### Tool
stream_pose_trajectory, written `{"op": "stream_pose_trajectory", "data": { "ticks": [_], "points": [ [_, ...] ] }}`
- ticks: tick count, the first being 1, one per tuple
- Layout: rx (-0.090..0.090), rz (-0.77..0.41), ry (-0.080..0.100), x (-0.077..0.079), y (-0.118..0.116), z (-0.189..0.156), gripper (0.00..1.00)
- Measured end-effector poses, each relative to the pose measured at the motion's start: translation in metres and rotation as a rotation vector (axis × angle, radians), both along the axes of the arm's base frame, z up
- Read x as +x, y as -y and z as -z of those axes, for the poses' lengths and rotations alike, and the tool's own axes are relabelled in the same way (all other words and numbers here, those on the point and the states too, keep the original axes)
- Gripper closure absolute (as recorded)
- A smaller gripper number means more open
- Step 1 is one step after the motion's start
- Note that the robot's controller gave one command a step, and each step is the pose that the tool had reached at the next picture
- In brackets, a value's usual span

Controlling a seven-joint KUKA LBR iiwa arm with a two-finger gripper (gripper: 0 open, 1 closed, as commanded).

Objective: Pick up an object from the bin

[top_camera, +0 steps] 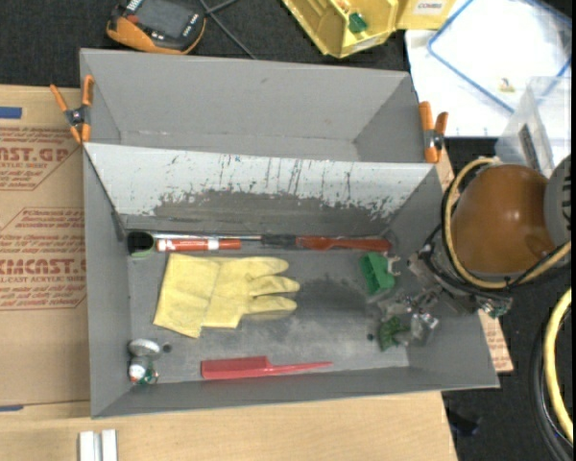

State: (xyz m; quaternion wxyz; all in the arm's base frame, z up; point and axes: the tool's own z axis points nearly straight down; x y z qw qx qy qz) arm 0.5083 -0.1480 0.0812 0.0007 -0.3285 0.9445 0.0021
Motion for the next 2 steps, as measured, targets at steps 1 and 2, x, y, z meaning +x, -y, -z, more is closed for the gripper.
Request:
{"op": "stream_pose_trajectory", "data": {
  "ticks": [1,2],
  "points": [
    [0.002,0.001,-0.003,-0.001,-0.001,-0.031,1.0],
    [0.0,0.001,0.001,0.0,-0.001,-0.055,1.0]
  ]
}}
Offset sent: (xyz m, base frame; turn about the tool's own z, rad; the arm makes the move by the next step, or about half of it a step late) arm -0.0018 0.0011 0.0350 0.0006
